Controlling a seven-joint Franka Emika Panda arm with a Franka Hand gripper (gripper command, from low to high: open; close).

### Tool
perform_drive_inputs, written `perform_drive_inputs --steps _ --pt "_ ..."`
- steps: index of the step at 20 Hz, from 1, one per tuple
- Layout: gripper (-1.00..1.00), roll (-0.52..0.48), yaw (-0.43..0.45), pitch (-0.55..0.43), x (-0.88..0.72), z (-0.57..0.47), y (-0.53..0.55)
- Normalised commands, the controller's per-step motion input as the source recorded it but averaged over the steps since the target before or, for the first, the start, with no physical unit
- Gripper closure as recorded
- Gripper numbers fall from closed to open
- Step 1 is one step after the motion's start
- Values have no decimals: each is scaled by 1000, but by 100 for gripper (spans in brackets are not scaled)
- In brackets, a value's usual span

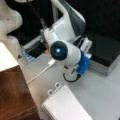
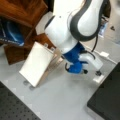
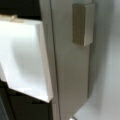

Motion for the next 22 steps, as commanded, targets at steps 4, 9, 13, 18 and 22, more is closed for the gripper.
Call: perform_drive_inputs --steps 4,9,13,18,22 --pt "-100 161 -187 -153 -189 -139 156" --pt "-100 140 -164 -161 -153 -122 124" --pt "-100 127 -154 -155 -96 -98 93" --pt "-100 111 -137 -149 -56 -98 117" --pt "-100 115 -134 -143 12 -113 133"
